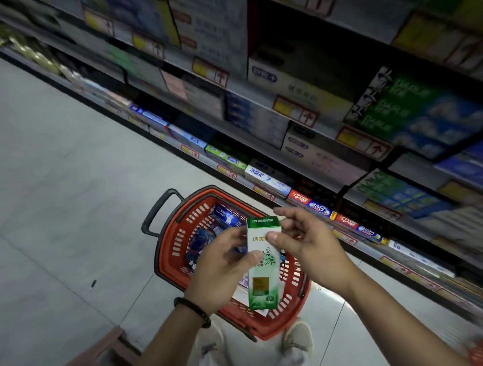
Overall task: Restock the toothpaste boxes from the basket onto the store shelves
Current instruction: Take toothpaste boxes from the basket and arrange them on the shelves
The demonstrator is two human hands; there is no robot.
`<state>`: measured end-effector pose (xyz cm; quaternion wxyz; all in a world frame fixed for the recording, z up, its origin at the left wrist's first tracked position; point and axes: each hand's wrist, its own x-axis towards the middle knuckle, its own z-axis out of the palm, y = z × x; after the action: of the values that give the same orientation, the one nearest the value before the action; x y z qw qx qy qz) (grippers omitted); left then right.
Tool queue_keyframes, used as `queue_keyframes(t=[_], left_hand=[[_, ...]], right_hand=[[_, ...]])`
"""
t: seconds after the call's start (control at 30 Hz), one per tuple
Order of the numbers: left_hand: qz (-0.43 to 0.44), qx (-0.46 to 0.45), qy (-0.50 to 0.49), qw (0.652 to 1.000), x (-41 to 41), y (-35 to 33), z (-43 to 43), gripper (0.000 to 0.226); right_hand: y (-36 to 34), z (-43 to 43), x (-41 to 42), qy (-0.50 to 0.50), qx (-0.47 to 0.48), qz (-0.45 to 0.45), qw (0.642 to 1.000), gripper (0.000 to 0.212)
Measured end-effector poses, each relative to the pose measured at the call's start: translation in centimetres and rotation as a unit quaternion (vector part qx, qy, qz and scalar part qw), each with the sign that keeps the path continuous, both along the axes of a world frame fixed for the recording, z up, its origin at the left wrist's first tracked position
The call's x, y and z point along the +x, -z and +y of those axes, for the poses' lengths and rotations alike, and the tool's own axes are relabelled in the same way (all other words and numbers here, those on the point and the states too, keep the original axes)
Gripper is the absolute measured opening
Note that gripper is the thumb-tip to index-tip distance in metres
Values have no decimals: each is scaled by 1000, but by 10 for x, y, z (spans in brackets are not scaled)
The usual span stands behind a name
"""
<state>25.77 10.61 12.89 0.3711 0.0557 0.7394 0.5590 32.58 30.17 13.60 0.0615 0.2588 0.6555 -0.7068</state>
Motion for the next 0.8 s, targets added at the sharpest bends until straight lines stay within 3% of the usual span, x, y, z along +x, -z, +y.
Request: queue_keyframes(t=[0.2, 0.8], left_hand=[[9, 17, -19, 1000, -9, -90, -2, 37], [34, 124, -144, 981, -25, -325, 36, 30]], right_hand=[[-79, -6, 1, -2, 58, 42, 997, 39], [-264, 0, 61, 42, 13, 83, 996, 40]])
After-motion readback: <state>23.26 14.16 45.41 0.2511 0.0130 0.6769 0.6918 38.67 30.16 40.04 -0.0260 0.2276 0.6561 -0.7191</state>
